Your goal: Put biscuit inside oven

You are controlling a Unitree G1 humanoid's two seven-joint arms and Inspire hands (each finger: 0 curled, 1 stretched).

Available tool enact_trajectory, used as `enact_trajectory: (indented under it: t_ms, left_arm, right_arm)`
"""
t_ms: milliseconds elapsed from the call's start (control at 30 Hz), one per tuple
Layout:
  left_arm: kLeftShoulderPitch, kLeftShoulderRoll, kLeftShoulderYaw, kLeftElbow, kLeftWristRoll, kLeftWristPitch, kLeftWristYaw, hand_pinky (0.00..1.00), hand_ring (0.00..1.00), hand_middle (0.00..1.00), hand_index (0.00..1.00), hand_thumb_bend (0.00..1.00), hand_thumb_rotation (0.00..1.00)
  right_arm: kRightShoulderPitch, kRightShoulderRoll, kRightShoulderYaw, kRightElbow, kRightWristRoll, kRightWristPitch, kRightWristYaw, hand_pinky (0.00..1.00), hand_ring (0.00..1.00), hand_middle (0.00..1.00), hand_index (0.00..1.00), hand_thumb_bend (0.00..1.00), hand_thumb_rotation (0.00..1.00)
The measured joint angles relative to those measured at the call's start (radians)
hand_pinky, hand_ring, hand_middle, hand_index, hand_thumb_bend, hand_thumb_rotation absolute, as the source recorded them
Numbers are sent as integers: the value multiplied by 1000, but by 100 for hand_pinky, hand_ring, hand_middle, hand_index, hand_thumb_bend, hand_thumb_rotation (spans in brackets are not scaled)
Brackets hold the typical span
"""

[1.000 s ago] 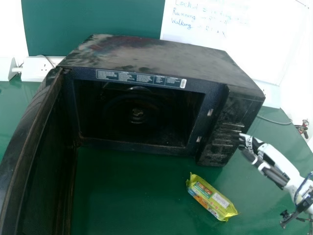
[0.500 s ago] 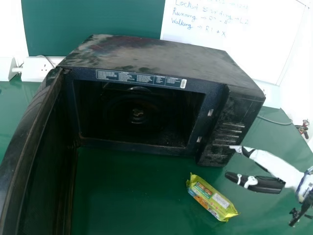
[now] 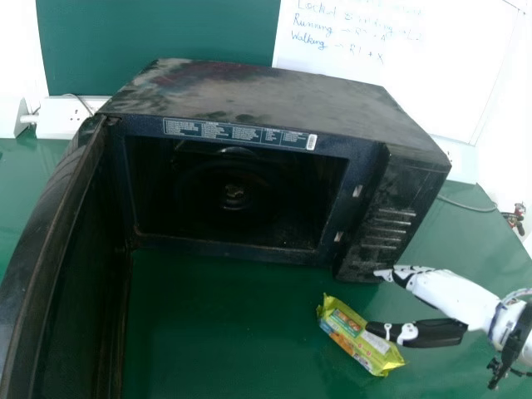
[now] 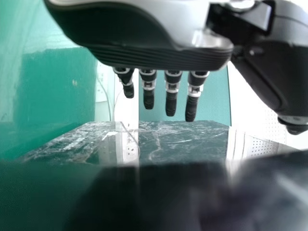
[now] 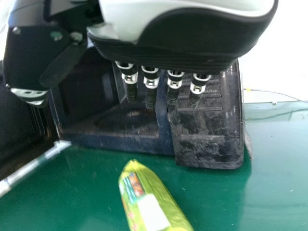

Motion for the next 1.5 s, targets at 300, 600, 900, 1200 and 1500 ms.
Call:
enact_trajectory:
  t_ms: [300,600,900,1200,1500]
  left_arm:
    - [0,0,0,0,0,0,-1,75,81,86,84,100,80]
    - [0,1,0,0,-1,2,0,76,81,85,83,100,83]
    - [12,0,0,0,-3,2,-1,77,80,85,84,100,86]
    - [19,2,0,0,-4,2,-2,79,81,86,84,100,87]
    - [27,3,0,-3,-9,4,-2,88,80,90,86,100,94]
  right_arm:
    - [6,-10,44,-25,-142,3,-34,99,100,98,100,85,100]
    - [38,-5,66,-49,-196,8,-75,100,100,99,100,85,100]
    - [78,13,73,-73,-273,57,-121,100,100,99,100,85,100]
    - [97,37,98,-101,-314,94,-145,100,100,99,100,85,100]
    - [118,41,120,-150,-368,140,-140,100,100,99,100,84,100]
